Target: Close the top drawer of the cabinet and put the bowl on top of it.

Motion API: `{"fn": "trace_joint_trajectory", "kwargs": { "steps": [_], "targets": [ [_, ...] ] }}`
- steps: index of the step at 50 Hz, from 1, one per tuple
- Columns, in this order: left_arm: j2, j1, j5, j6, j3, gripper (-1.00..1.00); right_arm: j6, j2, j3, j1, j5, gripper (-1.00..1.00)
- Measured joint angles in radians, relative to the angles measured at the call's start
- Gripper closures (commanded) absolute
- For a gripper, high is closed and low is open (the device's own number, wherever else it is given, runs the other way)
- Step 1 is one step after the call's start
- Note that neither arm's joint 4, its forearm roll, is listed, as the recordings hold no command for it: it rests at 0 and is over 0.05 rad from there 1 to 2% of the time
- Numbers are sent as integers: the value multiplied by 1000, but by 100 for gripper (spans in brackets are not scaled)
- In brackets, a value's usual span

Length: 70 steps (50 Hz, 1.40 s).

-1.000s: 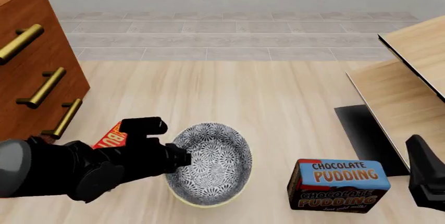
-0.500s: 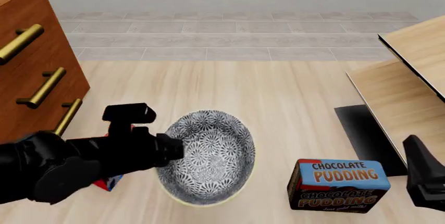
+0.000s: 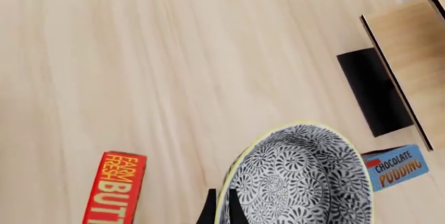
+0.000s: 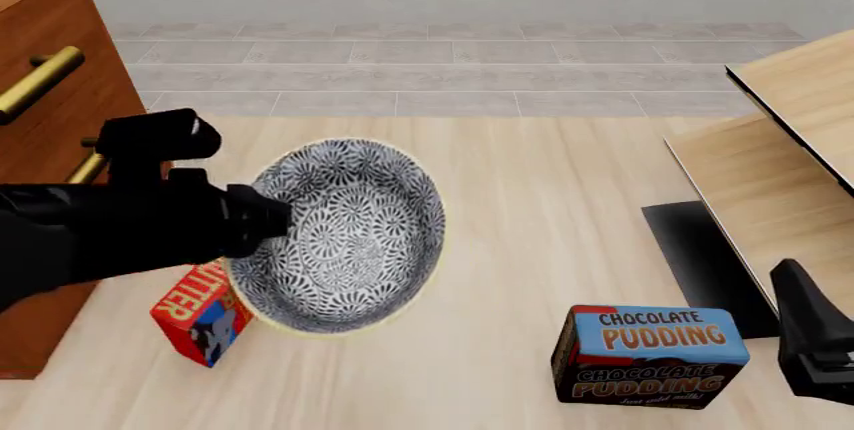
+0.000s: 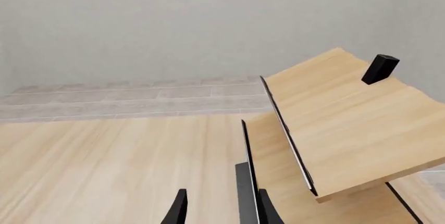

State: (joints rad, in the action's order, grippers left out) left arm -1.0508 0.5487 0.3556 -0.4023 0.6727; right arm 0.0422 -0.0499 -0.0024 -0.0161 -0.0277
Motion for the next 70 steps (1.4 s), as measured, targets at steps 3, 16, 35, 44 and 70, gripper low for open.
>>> {"fn": "trace_joint_trajectory", "kwargs": {
  "steps": [3, 16, 35, 44, 70],
  "targets": [
    [13, -31, 44, 18, 26, 100, 0, 0, 0, 0, 0, -100],
    [21, -108, 193, -22, 107, 100, 2, 2, 0, 0, 1, -100],
    [-15, -231, 337, -67, 244, 100, 2, 4, 0, 1, 2, -100],
    [-60, -318, 407, -74, 344, 100, 1, 2, 0, 2, 1, -100],
    [-177, -472, 646, -199, 669, 100, -3, -2, 1, 5, -3, -100]
  ]
}}
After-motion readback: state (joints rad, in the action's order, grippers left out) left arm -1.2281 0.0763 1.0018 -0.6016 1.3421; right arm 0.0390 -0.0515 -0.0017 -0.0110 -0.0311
